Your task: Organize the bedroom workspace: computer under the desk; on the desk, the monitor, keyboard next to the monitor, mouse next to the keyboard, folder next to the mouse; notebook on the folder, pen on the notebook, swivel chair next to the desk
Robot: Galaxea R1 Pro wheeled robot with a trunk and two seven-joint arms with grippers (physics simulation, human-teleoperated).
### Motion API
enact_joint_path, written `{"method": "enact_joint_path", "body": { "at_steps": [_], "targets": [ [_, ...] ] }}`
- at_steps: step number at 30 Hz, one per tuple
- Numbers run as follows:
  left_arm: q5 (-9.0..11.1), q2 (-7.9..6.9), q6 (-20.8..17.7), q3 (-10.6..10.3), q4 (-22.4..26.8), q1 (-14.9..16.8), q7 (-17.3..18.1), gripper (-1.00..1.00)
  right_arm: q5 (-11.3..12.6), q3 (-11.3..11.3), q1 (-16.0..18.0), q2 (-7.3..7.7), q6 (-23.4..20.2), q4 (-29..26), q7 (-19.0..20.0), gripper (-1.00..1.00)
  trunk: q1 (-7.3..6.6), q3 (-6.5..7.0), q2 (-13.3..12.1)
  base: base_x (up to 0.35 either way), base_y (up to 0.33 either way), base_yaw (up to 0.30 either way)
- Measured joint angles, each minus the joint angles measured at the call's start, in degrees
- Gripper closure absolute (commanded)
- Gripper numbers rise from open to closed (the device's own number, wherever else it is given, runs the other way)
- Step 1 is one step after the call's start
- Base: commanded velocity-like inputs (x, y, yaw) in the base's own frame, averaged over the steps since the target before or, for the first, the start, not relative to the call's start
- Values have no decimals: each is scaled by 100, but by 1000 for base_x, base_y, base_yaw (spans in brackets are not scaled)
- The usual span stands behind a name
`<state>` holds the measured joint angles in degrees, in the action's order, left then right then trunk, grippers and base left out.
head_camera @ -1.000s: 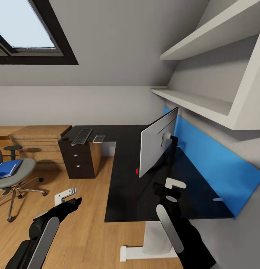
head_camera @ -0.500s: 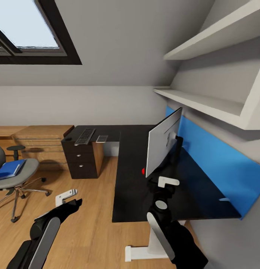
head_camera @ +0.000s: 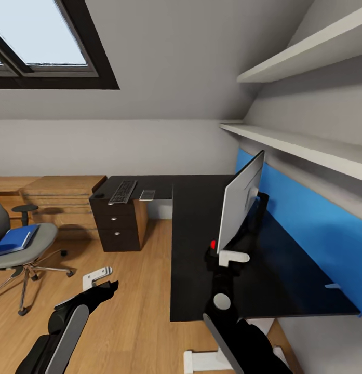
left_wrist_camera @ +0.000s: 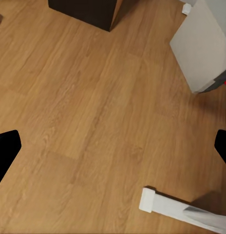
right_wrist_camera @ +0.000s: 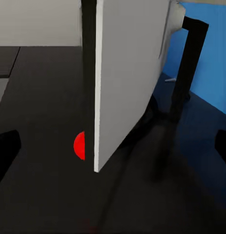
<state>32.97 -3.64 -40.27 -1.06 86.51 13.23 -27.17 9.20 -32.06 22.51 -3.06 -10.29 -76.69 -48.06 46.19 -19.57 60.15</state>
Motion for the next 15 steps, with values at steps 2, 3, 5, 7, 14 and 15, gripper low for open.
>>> {"method": "enact_joint_path", "body": {
  "at_steps": [2, 3, 5, 7, 14, 15],
  "targets": [
    [-1, 0, -3, -7, -4, 0, 0, -100, -230, -20, -33, 3, 36, 29, -50, -100, 0, 0, 0, 19, 14, 0],
    [-1, 1, -4, -8, -5, 0, 0, -100, -290, -25, -41, 3, 50, 45, -67, -100, 0, 0, 0, 33, 10, 0],
    [0, 1, -2, -11, -7, 0, 2, -100, -408, -30, -53, 4, 120, 88, -101, -100, -1, 0, 0, 139, 6, 0],
    [0, 1, -1, -14, -8, 0, 4, -100, -455, -32, -59, 5, 193, 108, -125, -100, -1, 0, 0, 221, 3, 0],
    [1, 1, -6, -24, -9, 0, 5, -100, -516, -30, -68, 163, 528, 135, -241, -100, 0, 0, 0, 105, 1, 0],
    [0, 1, -7, -26, -9, 0, 4, -100, -517, -29, -68, 169, 534, 135, -244, -100, 0, 0, 0, 33, 0, 0]
  ]
}}
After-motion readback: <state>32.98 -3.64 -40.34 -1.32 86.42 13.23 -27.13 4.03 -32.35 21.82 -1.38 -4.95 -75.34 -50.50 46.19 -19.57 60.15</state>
